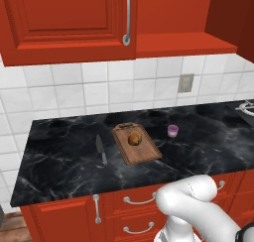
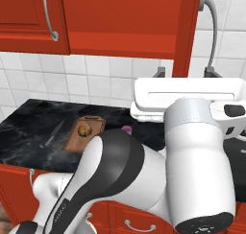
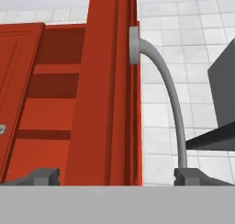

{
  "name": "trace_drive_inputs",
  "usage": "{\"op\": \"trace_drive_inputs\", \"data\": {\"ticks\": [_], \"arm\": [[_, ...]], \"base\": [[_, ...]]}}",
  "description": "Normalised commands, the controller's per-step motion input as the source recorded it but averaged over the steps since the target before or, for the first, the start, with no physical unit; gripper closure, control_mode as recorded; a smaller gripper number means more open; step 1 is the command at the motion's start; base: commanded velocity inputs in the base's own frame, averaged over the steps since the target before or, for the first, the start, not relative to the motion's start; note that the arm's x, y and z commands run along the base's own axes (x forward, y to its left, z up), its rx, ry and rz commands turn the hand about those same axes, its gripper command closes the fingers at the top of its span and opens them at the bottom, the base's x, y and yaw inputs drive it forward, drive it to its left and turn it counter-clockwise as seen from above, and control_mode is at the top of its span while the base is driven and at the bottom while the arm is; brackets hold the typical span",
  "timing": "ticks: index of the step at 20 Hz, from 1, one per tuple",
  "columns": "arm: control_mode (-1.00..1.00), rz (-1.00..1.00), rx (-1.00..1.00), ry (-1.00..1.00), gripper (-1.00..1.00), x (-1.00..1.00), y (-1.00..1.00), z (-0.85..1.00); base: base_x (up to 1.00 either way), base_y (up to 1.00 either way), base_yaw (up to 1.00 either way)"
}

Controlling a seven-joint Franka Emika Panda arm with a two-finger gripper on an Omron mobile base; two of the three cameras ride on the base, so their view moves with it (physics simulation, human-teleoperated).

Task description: Pick the bread, place it on the cutting board, pick the jam, place it on the counter, and close the cabinet.

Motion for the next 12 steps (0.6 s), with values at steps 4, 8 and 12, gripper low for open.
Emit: {"op": "trace_drive_inputs", "data": {"ticks": [4,8,12], "arm": [[-1.0,0.05,0.0,-0.01,-1.0,0.19,0.0,-0.06],[-1.0,0.07,0.0,-0.02,-1.0,0.19,0.0,-0.09],[-1.0,0.09,0.0,-0.02,-1.0,0.22,0.01,-0.09]], "base": [[0.0,0.0,0.0],[0.0,0.0,0.0],[0.0,0.0,0.0]]}}
